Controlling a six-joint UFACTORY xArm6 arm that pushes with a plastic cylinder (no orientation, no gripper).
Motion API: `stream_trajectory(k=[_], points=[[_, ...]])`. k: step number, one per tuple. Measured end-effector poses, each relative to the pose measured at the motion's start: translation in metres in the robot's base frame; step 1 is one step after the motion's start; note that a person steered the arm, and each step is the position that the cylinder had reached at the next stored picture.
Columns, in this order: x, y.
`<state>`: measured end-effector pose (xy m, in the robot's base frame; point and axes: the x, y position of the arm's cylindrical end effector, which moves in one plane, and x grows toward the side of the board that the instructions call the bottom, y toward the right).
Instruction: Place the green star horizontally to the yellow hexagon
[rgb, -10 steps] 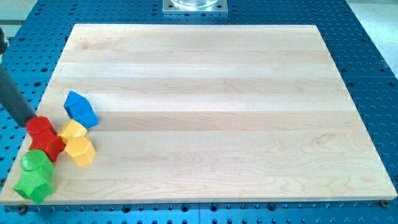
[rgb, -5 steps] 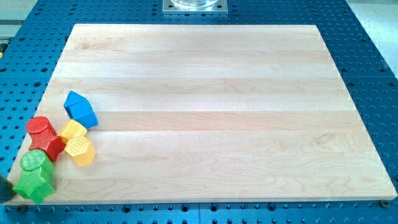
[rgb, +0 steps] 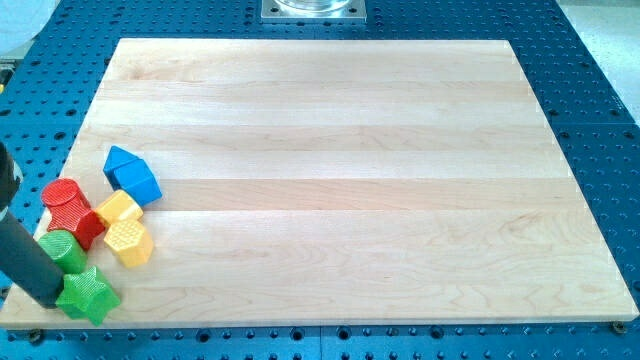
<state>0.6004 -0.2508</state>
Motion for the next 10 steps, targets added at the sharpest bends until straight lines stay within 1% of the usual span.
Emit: stream_trajectory(k=[2,3,4,5,6,7,8,9,10], points=[[0.004,0.000],[0.016,0.001],[0.018,0.006],[0.018,0.044],[0.014,0.135],[-0.015,0.215],[-0.011,0.216],[0.009,0.206],[-0.053,0.214]])
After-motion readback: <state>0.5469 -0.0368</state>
